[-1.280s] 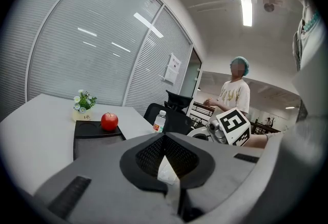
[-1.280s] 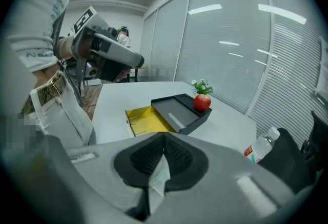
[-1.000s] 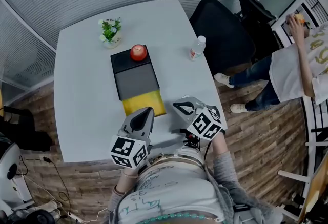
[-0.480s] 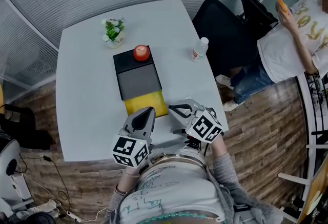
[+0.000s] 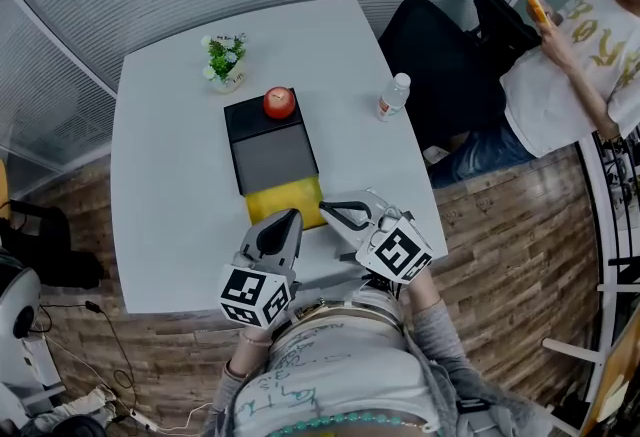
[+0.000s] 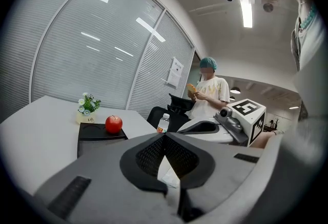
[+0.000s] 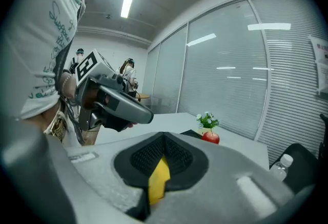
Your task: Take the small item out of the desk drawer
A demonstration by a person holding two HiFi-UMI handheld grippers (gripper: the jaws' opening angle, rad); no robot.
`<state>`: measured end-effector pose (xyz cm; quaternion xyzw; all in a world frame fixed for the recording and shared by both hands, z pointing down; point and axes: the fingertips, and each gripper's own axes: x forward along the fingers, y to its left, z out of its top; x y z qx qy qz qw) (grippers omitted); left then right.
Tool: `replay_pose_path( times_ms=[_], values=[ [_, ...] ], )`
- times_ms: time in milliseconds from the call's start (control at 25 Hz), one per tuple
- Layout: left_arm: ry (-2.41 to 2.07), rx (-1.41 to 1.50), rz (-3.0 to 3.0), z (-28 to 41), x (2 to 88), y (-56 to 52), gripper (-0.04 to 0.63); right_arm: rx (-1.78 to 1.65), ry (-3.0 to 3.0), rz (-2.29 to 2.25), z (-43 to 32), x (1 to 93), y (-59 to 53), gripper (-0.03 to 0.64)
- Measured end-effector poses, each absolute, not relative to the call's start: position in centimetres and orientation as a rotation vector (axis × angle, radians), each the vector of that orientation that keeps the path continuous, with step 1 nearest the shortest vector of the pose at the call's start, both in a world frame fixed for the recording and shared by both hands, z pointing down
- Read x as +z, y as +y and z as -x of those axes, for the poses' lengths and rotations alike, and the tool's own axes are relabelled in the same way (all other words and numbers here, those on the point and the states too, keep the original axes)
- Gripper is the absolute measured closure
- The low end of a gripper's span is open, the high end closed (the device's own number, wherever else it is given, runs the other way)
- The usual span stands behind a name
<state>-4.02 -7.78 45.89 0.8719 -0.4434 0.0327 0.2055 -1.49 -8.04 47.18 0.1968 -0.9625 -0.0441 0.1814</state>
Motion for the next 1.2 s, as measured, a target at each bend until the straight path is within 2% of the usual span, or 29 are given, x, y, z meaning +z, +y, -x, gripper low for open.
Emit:
replay_pose_path(
  times_ms=[880,1200],
  values=[
    [-1.443,-0.066,-2.595,6.7,39.0,-9.3,0.598,-0.274,-2.919,-0.729,5.3,37.9,-8.4,0.614],
    [-1.502,-0.061,-2.598,7.0,38.5,-8.8,0.598,-0.252,-2.916,-0.774,5.4,38.2,-8.0,0.615]
  ],
)
